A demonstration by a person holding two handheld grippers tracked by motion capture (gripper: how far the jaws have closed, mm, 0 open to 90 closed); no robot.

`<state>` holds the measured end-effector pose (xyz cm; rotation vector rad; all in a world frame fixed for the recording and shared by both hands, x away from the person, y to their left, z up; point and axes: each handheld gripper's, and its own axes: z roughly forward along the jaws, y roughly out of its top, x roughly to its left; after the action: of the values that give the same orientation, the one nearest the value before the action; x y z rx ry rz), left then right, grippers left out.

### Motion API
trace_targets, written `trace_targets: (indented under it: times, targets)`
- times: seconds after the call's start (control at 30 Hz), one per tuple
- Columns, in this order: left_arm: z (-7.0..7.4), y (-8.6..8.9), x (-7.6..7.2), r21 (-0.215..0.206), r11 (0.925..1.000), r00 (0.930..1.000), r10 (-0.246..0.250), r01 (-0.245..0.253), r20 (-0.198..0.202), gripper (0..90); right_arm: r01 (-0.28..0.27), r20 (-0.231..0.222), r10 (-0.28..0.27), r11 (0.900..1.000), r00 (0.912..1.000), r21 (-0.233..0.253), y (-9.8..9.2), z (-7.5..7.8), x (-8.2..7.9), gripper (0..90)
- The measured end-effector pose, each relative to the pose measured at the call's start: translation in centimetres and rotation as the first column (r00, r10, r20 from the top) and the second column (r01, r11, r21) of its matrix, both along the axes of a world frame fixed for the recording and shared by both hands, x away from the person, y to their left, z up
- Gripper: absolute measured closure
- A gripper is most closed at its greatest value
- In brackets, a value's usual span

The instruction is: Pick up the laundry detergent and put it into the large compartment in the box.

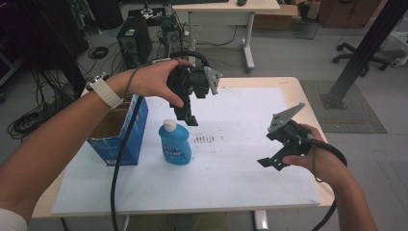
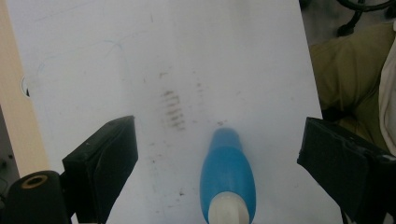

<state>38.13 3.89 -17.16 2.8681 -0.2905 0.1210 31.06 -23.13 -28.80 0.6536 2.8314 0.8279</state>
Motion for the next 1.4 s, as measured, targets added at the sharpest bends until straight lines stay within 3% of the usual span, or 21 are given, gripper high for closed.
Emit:
trace_targets:
  times: [0.7, 1.4]
  targets:
    - [0.7, 0.8, -0.3, 0.002, 0.9997, 0.9996, 0.026, -0.026, 0.007, 7.6, -0.001, 0.008, 0.001, 1.0, 1.0, 0.003, 0.0, 0.2, -0.2, 8.9]
    - [0.6, 2.2, 0.0, -0.005, 0.9998, 0.9996, 0.021, -0.021, 0.021, 7.1, 0.005, 0.005, -0.005, 1.0, 1.0, 0.002, -0.1, -0.1, -0.2, 8.9]
